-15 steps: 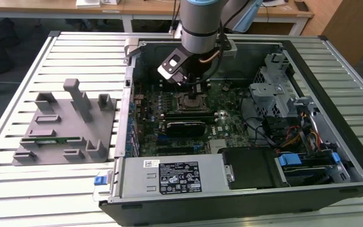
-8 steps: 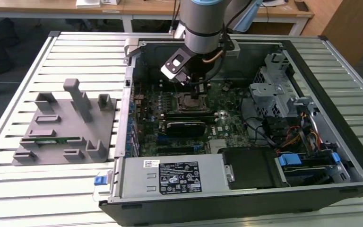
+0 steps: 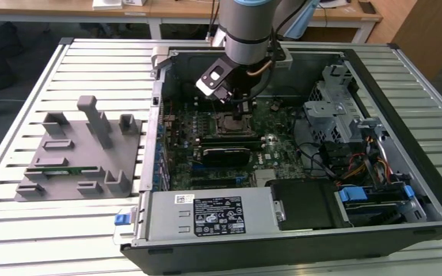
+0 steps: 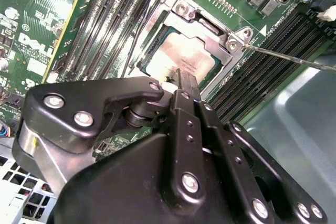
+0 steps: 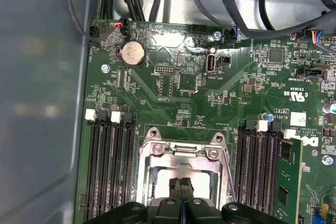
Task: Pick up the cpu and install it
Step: 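Install the first cpu locking lever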
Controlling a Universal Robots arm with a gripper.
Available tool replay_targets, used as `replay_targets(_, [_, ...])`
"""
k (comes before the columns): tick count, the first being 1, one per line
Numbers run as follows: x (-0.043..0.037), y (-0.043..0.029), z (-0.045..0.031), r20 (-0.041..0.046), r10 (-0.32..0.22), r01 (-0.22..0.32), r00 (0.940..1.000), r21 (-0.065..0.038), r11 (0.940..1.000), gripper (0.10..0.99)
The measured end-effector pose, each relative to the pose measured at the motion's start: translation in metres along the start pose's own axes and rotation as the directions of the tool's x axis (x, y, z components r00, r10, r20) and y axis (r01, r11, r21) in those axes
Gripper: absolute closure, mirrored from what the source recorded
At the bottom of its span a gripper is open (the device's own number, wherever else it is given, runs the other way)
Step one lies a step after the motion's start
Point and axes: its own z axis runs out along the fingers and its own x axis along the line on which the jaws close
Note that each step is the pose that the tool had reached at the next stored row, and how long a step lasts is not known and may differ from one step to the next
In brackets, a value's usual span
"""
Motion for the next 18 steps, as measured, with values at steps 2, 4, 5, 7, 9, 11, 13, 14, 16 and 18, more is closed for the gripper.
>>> replay_targets(2, [0.0,0.0,-0.001,-0.0001,0.0,0.0,1.0,0.0,1.0,0.98])
replay_targets(4, [0.0001,0.0,-0.0019,-0.0001,0.0,0.0,1.0,0.0,1.0,0.98])
replay_targets(5, [0.0001,0.0,-0.0024,-0.0002,0.0,0.0,1.0,0.0,1.0,0.98])
replay_targets(7, [0.0001,0.0001,-0.0033,-0.0001,0.0,0.0,1.0,0.0,1.0,0.98])
replay_targets(9, [0.0001,0.0001,-0.0042,-0.0001,0.0,0.0,1.0,0.0,1.0,0.98])
replay_targets(11, [0.0002,0.0001,-0.0048,-0.0002,0.0,0.0,1.0,0.0,1.0,0.98])
replay_targets(13, [0.0002,0.0001,-0.0053,-0.0002,0.0,0.0,1.0,0.0,1.0,0.98])
replay_targets(14, [0.0002,0.0001,-0.0056,-0.0001,0.0,0.0,1.0,0.0,1.0,0.98])
replay_targets(16, [0.0002,0.0001,-0.0061,-0.0001,0.0,0.0,1.0,0.0,1.0,0.98])
replay_targets(18, [0.0002,0.0001,-0.0064,-0.0003,0.0,0.0,1.0,0.0,1.0,0.98])
